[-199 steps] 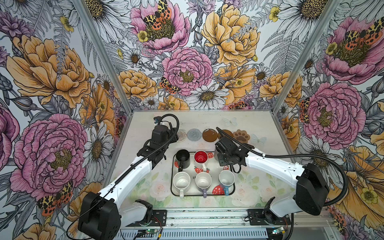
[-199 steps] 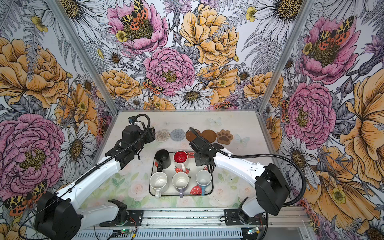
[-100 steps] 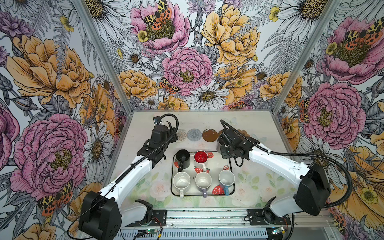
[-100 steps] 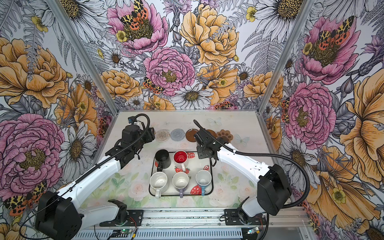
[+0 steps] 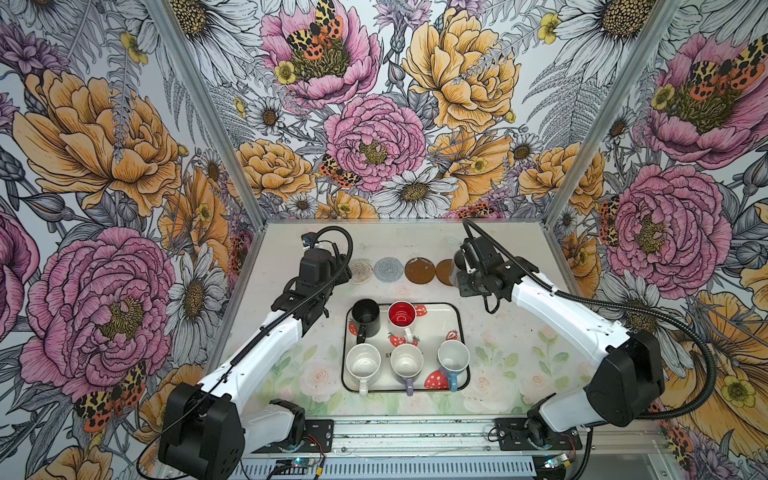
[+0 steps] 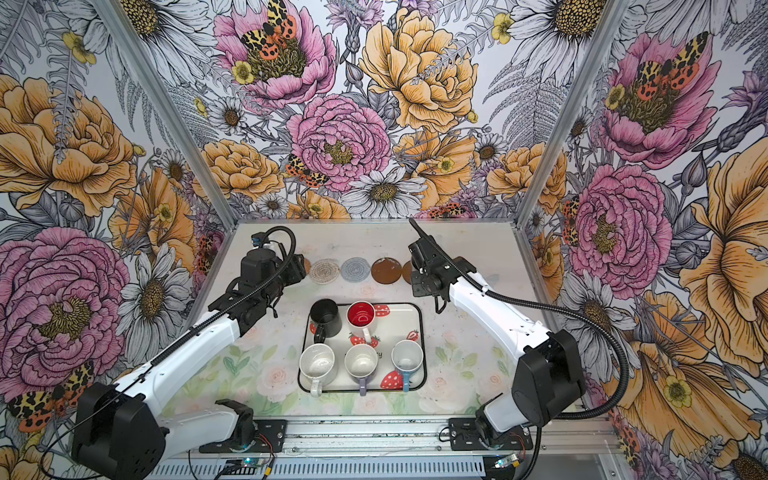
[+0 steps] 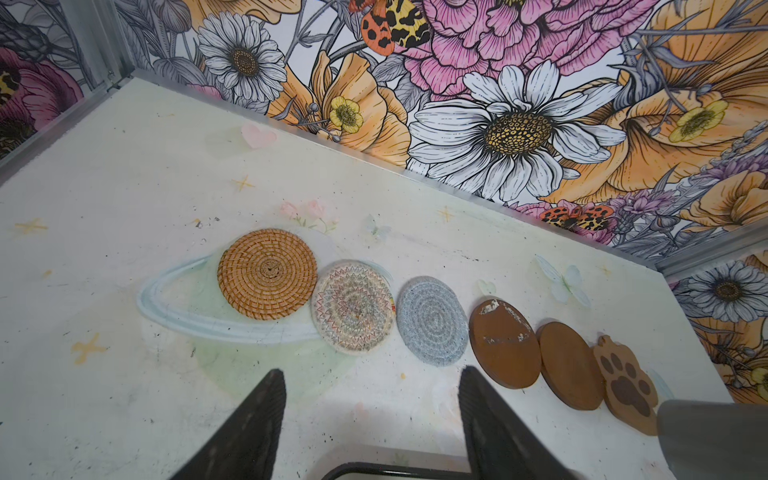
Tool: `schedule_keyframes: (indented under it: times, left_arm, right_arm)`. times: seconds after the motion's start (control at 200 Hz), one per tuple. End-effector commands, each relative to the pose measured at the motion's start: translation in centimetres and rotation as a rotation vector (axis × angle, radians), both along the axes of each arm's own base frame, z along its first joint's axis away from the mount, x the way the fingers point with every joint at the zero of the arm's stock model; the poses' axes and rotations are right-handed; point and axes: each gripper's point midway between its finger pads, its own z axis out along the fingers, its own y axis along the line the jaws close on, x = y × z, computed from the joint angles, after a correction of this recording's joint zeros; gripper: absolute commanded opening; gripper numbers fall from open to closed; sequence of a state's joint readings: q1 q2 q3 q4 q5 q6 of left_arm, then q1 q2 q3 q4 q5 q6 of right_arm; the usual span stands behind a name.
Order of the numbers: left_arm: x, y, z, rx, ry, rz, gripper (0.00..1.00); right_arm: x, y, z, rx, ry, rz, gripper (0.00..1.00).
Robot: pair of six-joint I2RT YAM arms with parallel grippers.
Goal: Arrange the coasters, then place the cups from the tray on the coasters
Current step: 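Raise the right gripper away from the grey mug toward the coasters, then carry the grey mug with the right gripper over the paw-shaped coaster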
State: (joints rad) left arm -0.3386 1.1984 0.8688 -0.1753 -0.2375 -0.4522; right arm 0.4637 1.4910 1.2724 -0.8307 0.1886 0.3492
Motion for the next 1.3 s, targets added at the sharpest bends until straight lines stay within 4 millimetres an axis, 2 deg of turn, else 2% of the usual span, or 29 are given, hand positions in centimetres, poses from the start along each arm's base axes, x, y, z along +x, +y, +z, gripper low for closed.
schedule_keyframes:
  times: [0.0,0.405,0.626,1.296]
  left_arm:
    - [-0.2,0.0,-0.2,-0.027,-0.004,-0.003,0.68]
    - [-0.3,0.5,-0.3,-0.028,-0.002,0.007,0.68]
    - [-0.2,0.7,-0.7,-0.031,0.004,0.015,0.67]
    - [-0.4,1.5,-0.7,-0.026,0.006,0.042,0.67]
  right_arm:
    - [2.6,0.0,3.0,0.042,-0.101,-0.005,0.00]
    - [5.8,-4.0,2.2,-0.010,-0.090,-0.076,0.00]
    - [7.1,-5.9,0.8,-0.047,-0.060,-0.106,0.00]
    - [10.4,-9.2,-1.0,-0.027,-0.032,-0.164,0.00]
